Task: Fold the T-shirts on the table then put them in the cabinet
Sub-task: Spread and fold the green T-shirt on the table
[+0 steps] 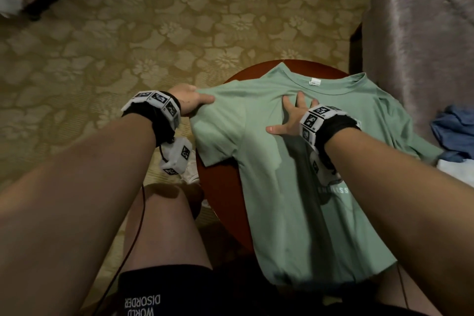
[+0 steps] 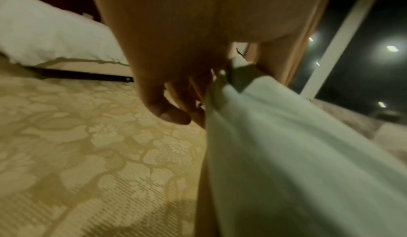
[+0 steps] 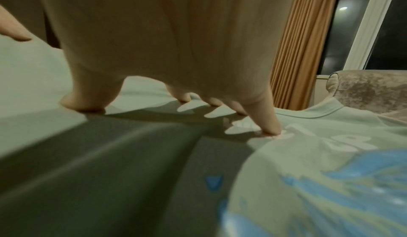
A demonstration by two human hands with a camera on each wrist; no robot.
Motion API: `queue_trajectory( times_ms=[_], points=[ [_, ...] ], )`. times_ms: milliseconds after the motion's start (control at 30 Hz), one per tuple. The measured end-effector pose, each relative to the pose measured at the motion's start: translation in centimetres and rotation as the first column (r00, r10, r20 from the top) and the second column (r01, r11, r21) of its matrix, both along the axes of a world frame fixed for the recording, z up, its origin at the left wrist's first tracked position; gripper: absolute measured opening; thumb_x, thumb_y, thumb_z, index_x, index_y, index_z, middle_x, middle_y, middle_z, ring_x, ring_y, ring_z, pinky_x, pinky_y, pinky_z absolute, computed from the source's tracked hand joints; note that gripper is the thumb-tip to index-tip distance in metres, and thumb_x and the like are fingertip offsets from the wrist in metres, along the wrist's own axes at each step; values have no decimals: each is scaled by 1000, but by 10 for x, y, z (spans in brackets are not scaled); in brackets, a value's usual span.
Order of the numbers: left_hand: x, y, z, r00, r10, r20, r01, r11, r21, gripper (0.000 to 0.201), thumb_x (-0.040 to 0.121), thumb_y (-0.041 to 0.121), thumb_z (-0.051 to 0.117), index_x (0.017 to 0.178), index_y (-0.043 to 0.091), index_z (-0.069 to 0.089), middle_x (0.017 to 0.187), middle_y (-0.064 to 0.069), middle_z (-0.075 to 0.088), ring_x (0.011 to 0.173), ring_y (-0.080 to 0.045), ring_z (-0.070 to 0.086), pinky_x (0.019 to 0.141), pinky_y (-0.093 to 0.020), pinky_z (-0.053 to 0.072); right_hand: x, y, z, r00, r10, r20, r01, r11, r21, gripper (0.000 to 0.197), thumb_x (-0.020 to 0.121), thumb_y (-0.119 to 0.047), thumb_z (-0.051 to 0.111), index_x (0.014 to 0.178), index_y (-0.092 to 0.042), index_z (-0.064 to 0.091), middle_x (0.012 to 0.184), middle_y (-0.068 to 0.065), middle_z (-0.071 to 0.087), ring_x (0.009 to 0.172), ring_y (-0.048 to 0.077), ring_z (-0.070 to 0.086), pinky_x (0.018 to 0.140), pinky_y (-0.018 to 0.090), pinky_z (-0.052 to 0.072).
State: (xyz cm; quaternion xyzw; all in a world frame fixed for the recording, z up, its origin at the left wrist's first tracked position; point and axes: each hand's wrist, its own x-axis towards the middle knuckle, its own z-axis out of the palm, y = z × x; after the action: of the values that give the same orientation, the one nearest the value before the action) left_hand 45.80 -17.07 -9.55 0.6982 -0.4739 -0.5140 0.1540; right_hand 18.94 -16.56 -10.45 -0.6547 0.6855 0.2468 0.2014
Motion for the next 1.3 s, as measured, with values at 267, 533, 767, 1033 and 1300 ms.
queue_trajectory(
  times_ms=[267,533,767,1033,1300],
  points=[
    [10,9,2,996,-81,41,81,997,18,38,76,49,74,92,16,67,106,-4,69,95,-21,65,83,-34,52,1,1,2,1000,6,-15,-6,1000,1,110,71,-84,45,150,-33,-13,159,4,-17,144,44,-7,113,62,11],
    [20,8,1,992,75,102,-76,997,2,43,87,42,66,113,8,66,107,-5,68,90,-23,64,77,-33,50,4,3,4,1000,-3,-23,3,1000,-8,110,71,-84,44,150,-34,-12,159,3,-17,144,43,-5,112,60,12],
    [11,7,-5,956,196,220,-171,977,-127,64,97,39,52,145,2,34,149,-16,37,136,-33,37,108,-36,32,5,7,9,999,-45,27,44,999,5,110,69,-85,45,151,-34,-8,159,3,-17,145,40,-6,115,59,9],
    [3,8,17,945,261,195,-224,955,-194,30,98,27,50,121,8,51,118,-17,58,114,-33,52,89,-31,39,11,29,15,978,-6,210,26,995,-94,106,71,-75,58,152,-35,1,160,4,-11,146,35,-9,115,61,10],
    [-36,23,54,991,-30,130,57,977,-204,25,95,11,50,108,17,70,108,-2,63,83,-17,60,69,-23,52,7,48,5,994,72,79,-74,997,16,119,64,-73,67,151,-37,-6,159,3,-16,144,42,-10,114,58,8]
  ],
)
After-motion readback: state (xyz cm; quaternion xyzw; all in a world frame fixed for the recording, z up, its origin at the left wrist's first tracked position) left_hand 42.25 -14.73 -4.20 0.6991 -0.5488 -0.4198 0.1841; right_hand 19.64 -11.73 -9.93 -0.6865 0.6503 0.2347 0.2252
